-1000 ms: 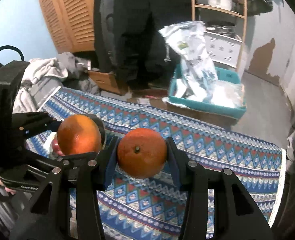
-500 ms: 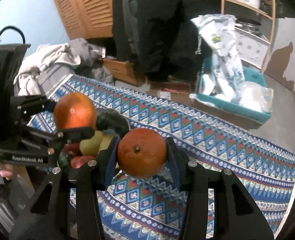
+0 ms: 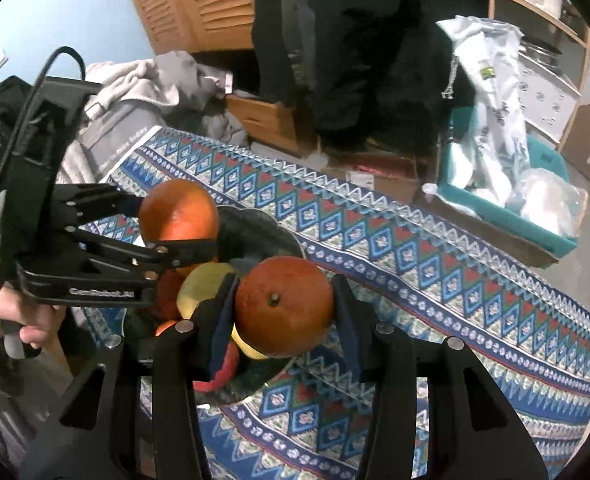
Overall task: Organize fruits
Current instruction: 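Lower the orange and tangerine into the bowl and open both tools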
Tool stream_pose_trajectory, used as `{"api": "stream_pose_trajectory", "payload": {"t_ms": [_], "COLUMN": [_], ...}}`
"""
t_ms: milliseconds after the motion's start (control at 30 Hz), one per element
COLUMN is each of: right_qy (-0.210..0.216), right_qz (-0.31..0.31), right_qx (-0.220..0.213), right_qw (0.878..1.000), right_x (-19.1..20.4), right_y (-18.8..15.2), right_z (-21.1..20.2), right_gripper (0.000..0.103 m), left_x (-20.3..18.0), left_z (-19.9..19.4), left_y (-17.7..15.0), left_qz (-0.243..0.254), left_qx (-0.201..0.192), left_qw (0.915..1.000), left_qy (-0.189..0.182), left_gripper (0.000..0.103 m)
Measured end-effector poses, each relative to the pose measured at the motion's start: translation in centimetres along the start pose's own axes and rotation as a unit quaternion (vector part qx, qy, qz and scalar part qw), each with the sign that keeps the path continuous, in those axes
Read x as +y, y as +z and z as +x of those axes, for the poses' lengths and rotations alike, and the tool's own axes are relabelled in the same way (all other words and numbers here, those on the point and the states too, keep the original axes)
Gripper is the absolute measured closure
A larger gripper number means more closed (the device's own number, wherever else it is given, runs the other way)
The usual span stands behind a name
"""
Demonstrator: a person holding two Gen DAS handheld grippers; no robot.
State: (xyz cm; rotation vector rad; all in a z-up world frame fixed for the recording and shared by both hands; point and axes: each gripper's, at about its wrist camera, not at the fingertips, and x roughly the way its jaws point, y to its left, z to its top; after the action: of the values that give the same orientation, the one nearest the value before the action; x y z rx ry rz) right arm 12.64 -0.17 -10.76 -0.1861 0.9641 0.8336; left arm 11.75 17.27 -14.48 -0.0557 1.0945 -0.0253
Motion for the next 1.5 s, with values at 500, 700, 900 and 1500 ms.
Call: {"api": "stream_pose_trajectory", "payload": {"t_ms": [500,700,900,1500], "right_qy": [0.016,0.018,0.019,0.036], "right_qz": [0.006,0.008,0.007,-0.003], "right_qx": [0.022,0.027,0.028,0.047], "right_qw": [1.0,0.999,0.999,0.998], "right_x": [0.8,0.8,1.0,3.4], "right_y": [0.5,0.3,0.3,0.5], "right_z": [3.0,3.1,3.1,5.9], "right_gripper": [0.058,0.058,0.058,0.058], "left_x": [1.2,1.5,1.5,4.9], "left_z": [4.6,5.0,4.2,0.0], "left_y": [-0.8,-0.8,-0.7,-4.6], "left_qz": [-0.019,-0.027,-0.024,-0.084], "left_qx": [0.06,0.065,0.057,0.053], "left_qw": [0.998,0.9974,0.998,0.995], "left_qy": [-0.004,-0.01,-0.011,0.011], "left_gripper": [0.035,0.035,0.034,0.034]}}
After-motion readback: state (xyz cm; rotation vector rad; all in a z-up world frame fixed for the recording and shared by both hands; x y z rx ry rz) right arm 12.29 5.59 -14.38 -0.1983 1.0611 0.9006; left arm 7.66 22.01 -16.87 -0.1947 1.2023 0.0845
